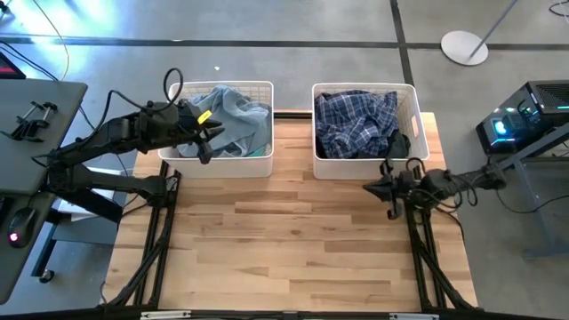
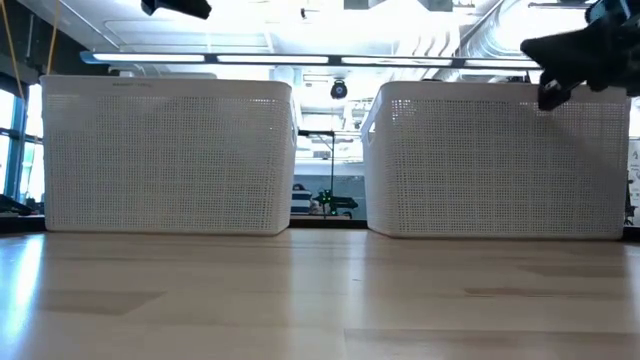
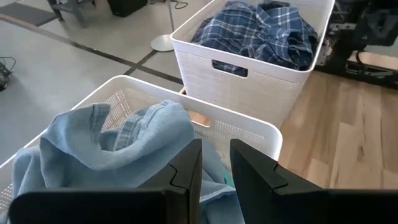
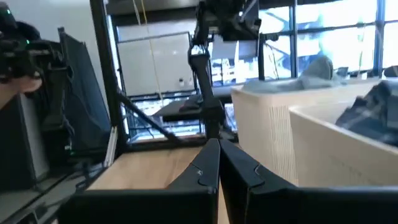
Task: Sort clothes
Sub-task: Return to Home Position
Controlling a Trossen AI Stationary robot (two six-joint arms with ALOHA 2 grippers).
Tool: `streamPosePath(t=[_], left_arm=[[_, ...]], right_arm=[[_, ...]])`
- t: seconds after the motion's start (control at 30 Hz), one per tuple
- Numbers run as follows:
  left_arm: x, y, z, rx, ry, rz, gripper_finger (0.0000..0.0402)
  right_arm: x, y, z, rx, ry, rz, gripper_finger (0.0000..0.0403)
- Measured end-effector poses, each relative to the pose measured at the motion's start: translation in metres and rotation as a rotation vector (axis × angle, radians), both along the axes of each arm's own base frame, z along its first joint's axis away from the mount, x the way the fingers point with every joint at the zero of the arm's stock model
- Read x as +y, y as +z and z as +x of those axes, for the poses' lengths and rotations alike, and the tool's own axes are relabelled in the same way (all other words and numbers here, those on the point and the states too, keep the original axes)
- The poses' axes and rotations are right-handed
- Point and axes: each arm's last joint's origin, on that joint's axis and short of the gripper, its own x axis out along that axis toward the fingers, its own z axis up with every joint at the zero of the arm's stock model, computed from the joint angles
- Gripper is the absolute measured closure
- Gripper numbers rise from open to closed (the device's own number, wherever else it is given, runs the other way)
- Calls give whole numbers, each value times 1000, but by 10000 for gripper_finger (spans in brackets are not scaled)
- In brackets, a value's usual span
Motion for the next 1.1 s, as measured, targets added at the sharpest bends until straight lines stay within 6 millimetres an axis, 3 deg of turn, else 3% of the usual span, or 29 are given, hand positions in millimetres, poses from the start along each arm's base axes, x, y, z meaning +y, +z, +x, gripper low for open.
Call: streamPosePath(t=[0.27,0.47,0.6,0.87,1.0,1.1], left_arm=[[0,1,-3,-11,-5,-6,328],[-4,-1,-4,-62,-112,14,328],[-11,-28,-2,-187,-255,53,328],[-14,-104,-18,-262,-246,51,328],[-13,-115,-37,-443,-207,79,328],[-20,-113,-47,-639,-320,41,328]], right_arm=[[-13,-11,4,106,-15,34,403],[-18,-16,5,162,-48,91,403],[-16,-19,6,194,4,24,403],[-14,-19,6,194,81,-1,403],[-14,-19,6,194,84,-2,403],[-14,-19,6,194,87,-3,403]])
